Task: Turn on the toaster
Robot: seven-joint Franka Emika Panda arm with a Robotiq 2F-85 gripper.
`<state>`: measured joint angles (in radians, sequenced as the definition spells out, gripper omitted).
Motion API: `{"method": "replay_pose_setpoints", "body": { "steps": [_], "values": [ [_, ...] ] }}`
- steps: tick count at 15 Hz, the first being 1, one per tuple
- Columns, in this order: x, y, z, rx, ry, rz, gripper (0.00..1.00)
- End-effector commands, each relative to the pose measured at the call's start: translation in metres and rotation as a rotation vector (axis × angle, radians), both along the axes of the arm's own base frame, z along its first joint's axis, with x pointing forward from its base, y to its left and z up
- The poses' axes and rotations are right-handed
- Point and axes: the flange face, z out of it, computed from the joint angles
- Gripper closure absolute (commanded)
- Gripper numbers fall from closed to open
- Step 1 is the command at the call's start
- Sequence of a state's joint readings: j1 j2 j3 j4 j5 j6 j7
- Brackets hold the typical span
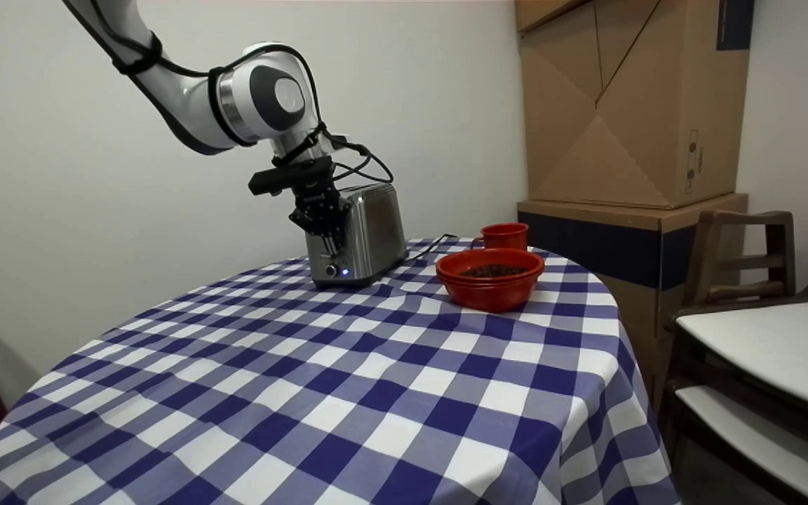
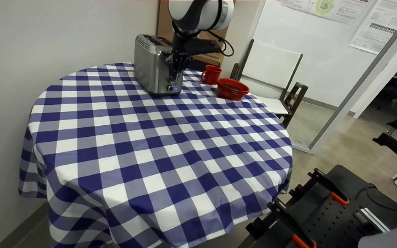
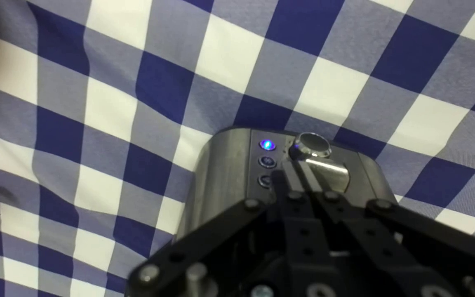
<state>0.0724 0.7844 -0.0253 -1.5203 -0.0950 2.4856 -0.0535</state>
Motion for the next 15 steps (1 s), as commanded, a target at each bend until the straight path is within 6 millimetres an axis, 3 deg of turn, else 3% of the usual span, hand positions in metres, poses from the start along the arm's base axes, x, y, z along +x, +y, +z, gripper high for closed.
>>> {"method": "replay_pose_setpoints", "body": {
  "steps": [1, 4, 7, 8, 9, 15],
  "values": [
    [0.006, 0.002, -0.039, -0.056, 0.029, 0.014, 1.00],
    [0.004, 0.005, -0.042, -0.078, 0.035, 0.041, 1.00],
    [0.007, 0.006, -0.030, -0.066, 0.044, 0.025, 1.00],
    [0.007, 0.003, -0.019, -0.050, 0.070, 0.014, 0.74],
    [0.009, 0.001, -0.009, -0.036, 0.075, 0.008, 0.73],
    [-0.007, -0.043, 0.058, -0.029, 0.175, -0.060, 0.30]
  ]
}}
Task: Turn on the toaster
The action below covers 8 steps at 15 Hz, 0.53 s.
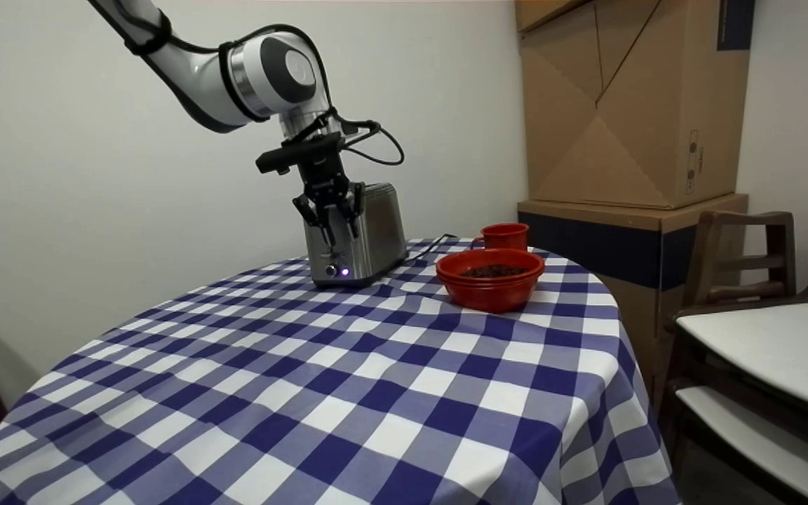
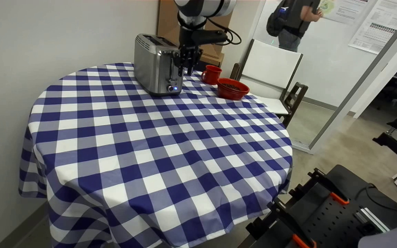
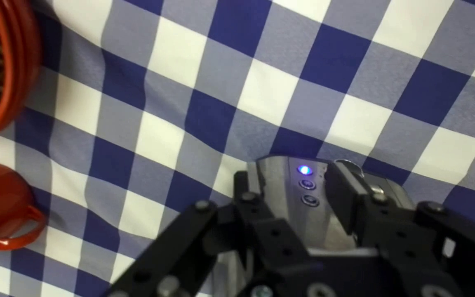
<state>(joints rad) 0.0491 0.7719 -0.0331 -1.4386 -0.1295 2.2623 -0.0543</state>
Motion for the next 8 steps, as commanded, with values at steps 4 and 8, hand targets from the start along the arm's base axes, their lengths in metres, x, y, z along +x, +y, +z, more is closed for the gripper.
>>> {"method": "replay_pose_setpoints", "body": {
  "steps": [4, 8],
  "values": [
    [-0.048, -0.036, 0.073, -0.007, 0.107, -0.072, 0.00],
    [-0.096, -0.031, 0.097, -0.006, 0.101, -0.076, 0.00]
  ]
}}
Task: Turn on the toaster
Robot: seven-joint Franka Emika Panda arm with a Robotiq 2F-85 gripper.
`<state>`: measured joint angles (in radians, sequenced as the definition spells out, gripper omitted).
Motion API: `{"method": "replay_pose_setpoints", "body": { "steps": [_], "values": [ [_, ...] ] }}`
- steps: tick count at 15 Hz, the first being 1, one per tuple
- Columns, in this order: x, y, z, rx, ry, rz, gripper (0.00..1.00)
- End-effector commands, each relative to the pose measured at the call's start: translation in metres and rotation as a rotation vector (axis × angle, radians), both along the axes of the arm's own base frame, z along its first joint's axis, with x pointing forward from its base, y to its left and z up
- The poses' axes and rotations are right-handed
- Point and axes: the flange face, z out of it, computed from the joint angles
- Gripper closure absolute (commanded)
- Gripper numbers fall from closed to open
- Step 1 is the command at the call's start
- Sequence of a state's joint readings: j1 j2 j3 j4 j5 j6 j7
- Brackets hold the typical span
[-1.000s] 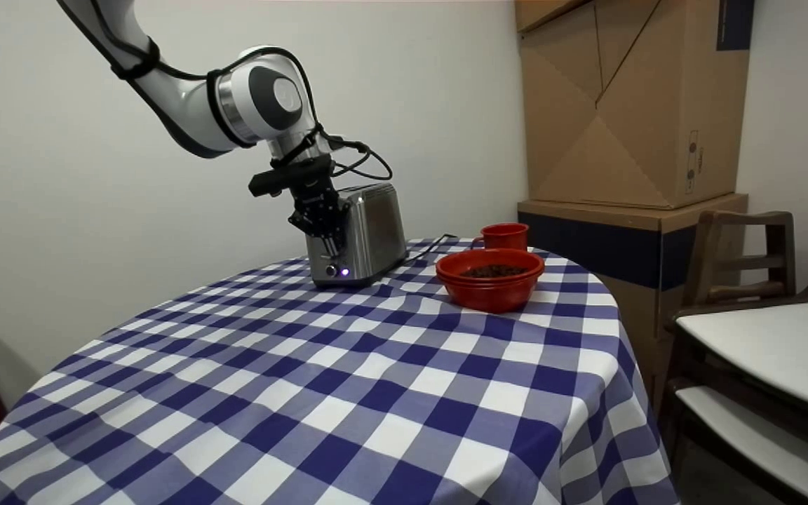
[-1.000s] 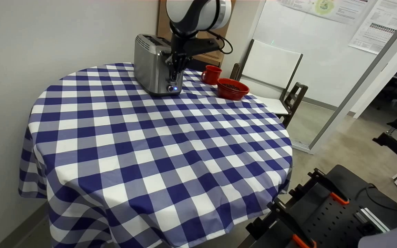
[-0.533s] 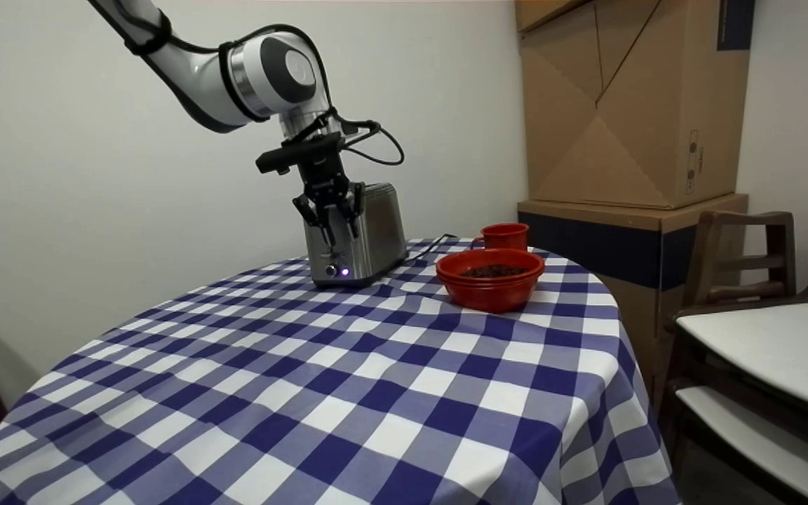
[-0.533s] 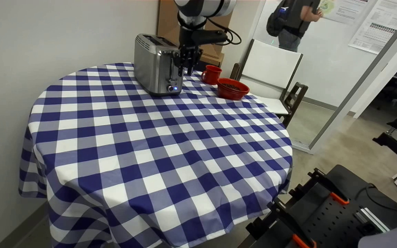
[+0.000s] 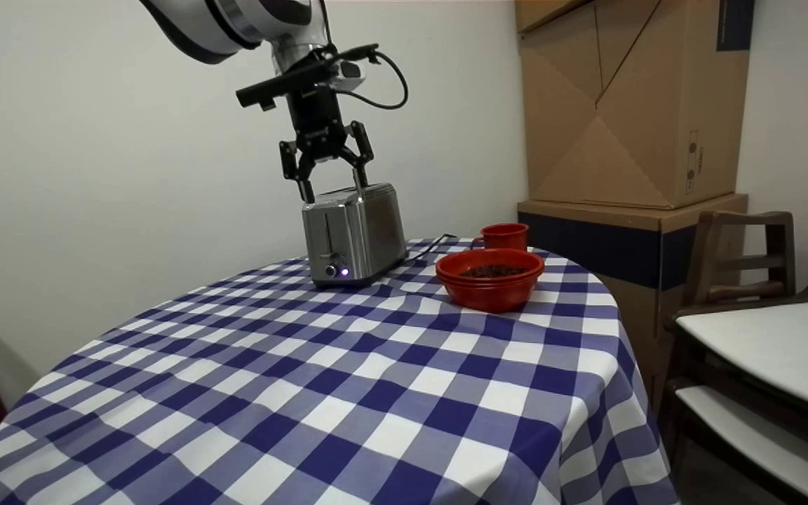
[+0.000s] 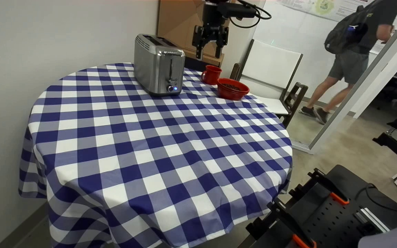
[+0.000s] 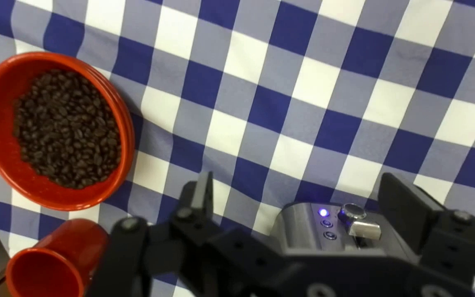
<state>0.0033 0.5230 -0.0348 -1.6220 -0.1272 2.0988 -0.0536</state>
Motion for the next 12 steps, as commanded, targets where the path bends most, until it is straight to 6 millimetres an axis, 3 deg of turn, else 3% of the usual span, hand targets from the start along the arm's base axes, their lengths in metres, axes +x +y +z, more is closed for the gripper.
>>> {"method": "replay_pose_setpoints", "body": {
  "steps": [1, 6, 7, 9, 12],
  "values": [
    [-0.058, 0.008, 0.023, -0.001, 0.002, -0.001, 0.00],
    [-0.119, 0.005, 0.048, -0.005, -0.088, -0.041, 0.00],
    [-0.083, 0.006, 0.038, 0.005, -0.046, -0.021, 0.00],
    [-0.103, 0.005, 0.044, 0.008, -0.064, -0.030, 0.00],
    [-0.114, 0.005, 0.047, 0.010, -0.069, -0.031, 0.00]
  ]
}}
